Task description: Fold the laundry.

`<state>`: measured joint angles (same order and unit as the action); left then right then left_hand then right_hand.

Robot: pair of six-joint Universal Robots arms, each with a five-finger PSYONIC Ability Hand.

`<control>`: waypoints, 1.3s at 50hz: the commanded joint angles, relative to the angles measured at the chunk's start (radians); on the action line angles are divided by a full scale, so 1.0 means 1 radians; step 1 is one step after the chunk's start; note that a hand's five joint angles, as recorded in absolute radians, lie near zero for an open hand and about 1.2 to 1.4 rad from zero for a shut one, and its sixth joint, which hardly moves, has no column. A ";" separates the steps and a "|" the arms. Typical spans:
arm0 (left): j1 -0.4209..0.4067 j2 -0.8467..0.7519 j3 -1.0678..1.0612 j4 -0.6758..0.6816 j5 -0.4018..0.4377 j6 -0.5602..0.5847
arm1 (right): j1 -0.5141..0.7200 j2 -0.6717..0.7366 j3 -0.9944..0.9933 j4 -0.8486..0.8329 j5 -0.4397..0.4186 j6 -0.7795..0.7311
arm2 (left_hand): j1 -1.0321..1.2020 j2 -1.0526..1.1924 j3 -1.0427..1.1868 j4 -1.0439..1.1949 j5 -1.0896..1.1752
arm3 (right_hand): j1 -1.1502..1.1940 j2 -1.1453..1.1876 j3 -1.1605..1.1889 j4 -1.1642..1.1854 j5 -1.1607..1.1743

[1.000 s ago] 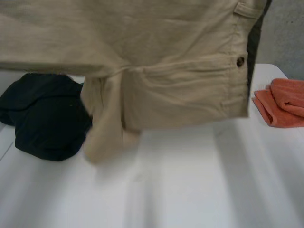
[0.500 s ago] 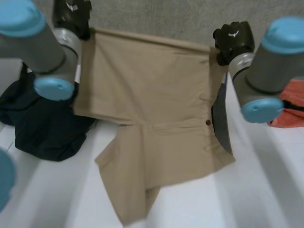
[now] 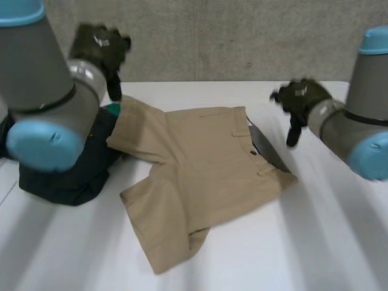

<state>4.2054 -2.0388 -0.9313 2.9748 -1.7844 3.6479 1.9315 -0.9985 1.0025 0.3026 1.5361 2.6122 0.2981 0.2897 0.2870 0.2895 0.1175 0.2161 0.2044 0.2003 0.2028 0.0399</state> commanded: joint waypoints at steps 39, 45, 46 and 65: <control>-0.401 0.097 -0.794 0.050 -0.033 -0.123 | -0.068 -0.048 0.593 -0.474 -0.174 0.040 | 0.347 0.355 0.358 0.355 0.353 | 1.180 1.192 1.196 1.193 1.182; -0.418 0.063 -0.790 0.115 -0.069 -0.063 | -0.054 -0.057 0.582 -0.445 -0.139 0.062 | 0.364 0.373 0.375 0.373 0.370 | 1.180 1.192 1.196 1.193 1.182; -0.420 0.058 -0.790 0.121 -0.072 -0.057 | -0.052 -0.058 0.582 -0.445 -0.139 0.062 | 0.373 0.382 0.384 0.382 0.379 | 1.180 1.192 1.196 1.193 1.182; -0.240 0.183 -0.833 0.218 -0.031 -0.025 | -0.111 -0.225 0.613 -0.200 -0.195 0.026 | 1.098 1.107 1.109 1.107 1.104 | 1.180 1.192 1.196 1.193 1.182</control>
<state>3.8696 -1.9649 -1.7261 3.2316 -1.9186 3.6241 1.8590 -1.1399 1.6003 -0.0615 1.3914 2.6944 1.1115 1.1909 1.1842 1.1935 1.0101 1.0815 1.1686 1.1814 1.1933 1.0101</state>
